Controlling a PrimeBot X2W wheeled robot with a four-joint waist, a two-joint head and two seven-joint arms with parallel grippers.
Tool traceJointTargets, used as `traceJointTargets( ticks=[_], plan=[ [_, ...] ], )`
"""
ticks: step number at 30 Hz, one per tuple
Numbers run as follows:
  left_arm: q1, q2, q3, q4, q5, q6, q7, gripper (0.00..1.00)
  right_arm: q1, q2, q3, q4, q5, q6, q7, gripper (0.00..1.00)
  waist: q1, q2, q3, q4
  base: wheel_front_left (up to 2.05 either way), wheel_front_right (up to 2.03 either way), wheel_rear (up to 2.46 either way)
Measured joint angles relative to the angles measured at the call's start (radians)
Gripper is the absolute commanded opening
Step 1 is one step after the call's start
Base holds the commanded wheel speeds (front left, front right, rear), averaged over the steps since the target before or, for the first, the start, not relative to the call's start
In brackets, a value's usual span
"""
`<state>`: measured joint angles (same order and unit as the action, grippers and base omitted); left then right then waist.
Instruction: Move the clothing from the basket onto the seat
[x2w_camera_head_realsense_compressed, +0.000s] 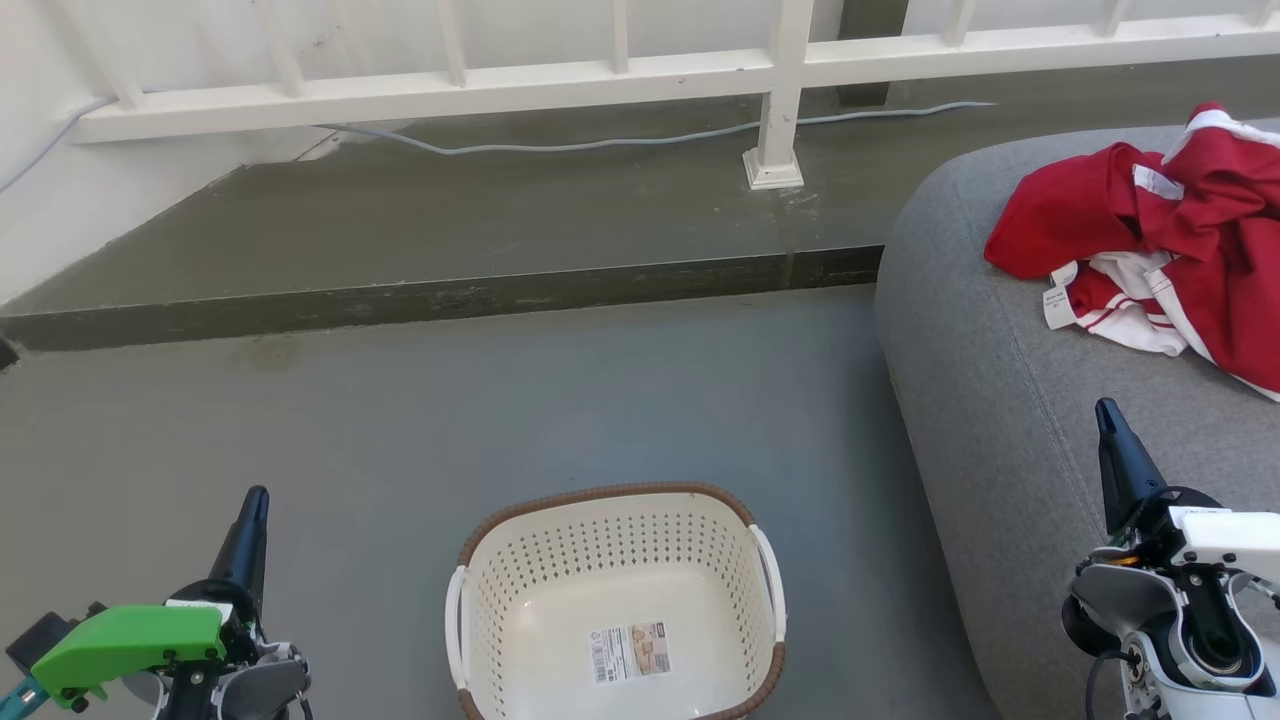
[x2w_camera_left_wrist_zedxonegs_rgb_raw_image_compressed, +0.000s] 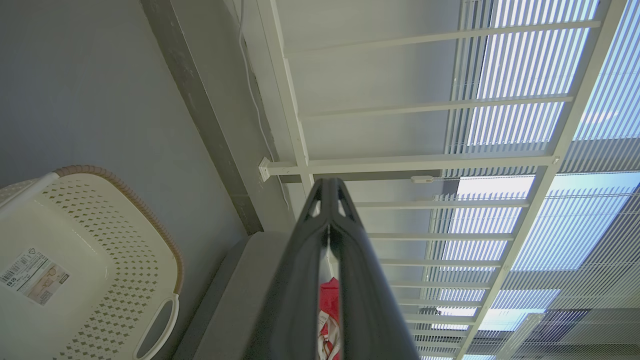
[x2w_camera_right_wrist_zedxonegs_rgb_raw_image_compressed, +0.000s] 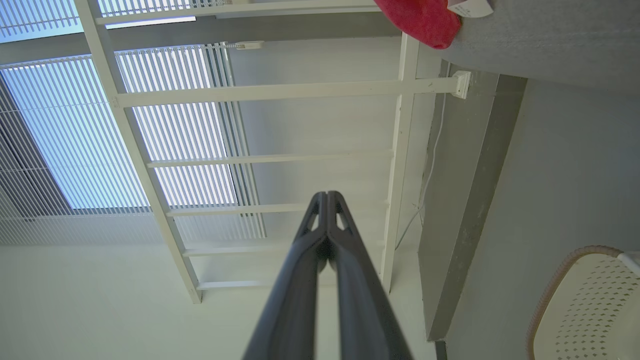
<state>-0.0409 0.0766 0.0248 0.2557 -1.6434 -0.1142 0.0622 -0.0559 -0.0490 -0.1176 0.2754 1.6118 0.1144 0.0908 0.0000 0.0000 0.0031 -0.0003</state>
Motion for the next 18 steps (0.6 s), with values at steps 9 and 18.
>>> traceJointTargets(
  ticks=[9, 18],
  plan=[
    [-0.003, 0.000, 0.001, 0.006, -0.001, 0.000, 0.000, 0.00, 0.000, 0.000, -0.001, 0.000, 0.000, 0.000, 0.002, 0.00, 0.0000, 0.0000, 0.000, 0.000, 0.00, 0.00, 0.00],
    [-0.003, -0.001, 0.002, 0.013, -0.001, 0.000, 0.005, 0.00, 0.000, 0.000, -0.001, 0.000, 0.000, 0.000, 0.002, 0.00, 0.0000, 0.0000, 0.000, 0.000, 0.00, 0.00, 0.00]
  ],
)
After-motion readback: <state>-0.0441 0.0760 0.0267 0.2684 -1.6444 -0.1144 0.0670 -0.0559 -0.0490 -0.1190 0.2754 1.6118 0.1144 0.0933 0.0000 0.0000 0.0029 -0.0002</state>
